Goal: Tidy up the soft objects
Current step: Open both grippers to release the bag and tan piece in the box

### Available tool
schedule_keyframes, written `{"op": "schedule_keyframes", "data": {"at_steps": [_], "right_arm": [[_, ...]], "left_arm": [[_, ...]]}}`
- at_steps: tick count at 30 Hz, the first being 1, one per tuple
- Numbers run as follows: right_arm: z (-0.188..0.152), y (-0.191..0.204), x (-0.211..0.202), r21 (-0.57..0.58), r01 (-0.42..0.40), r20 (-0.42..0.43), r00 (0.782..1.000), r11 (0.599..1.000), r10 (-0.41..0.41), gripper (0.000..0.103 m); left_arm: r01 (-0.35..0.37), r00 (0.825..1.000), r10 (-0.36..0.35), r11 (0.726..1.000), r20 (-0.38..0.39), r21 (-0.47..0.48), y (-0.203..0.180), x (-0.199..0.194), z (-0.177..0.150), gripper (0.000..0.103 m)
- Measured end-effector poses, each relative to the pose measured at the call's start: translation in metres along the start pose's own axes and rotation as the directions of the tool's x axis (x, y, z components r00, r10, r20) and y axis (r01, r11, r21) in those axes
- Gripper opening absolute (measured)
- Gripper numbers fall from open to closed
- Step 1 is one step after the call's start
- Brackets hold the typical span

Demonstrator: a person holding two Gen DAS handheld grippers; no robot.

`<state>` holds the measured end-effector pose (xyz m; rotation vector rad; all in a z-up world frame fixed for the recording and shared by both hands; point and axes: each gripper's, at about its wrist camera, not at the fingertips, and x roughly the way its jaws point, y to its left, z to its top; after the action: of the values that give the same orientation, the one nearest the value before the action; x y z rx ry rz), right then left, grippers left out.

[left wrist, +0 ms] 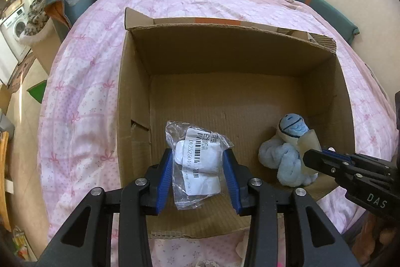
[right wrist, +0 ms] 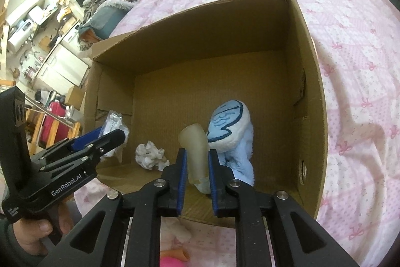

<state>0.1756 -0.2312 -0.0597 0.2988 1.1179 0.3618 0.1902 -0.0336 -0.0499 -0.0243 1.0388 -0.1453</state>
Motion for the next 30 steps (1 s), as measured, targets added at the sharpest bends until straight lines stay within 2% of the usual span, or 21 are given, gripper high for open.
{"op": "schedule_keyframes", "data": {"at_steps": [6,11,13,14,15,30], "right_arm": [[0.001,0.001,-0.005,0.008,-0.036,0.019,0.999,0.999,0.036,0.026],[0.003,-0.005,-0.013,0.037,-0.066,0.048,0.997,0.997,0.065,0.033],[0.004,-0.007,-0.017,0.056,-0.082,0.068,0.995,0.995,0.078,0.049],[0.004,-0.009,-0.020,0.063,-0.084,0.081,0.994,0.994,0.079,0.070],[0.004,-0.010,-0.023,0.071,-0.083,0.100,0.992,0.994,0.076,0.075],[0.002,-0.016,-0.031,0.108,-0.061,0.095,0.994,0.992,0.050,0.075]], "left_arm": [[0.003,1.000,-0.003,1.000,0.017,0.009,-0.003,-0.005,0.000,0.044],[0.002,0.999,-0.002,1.000,0.042,0.007,-0.004,-0.012,0.003,0.062],[-0.003,0.999,0.003,1.000,0.043,0.005,-0.004,-0.013,0.004,0.071],[-0.008,0.999,0.007,1.000,0.042,0.004,-0.003,-0.013,0.005,0.073],[-0.008,0.999,0.007,1.000,0.039,0.006,-0.003,-0.013,0.005,0.073],[-0.034,0.999,0.035,0.999,0.039,-0.027,0.009,-0.028,0.002,0.073]]}}
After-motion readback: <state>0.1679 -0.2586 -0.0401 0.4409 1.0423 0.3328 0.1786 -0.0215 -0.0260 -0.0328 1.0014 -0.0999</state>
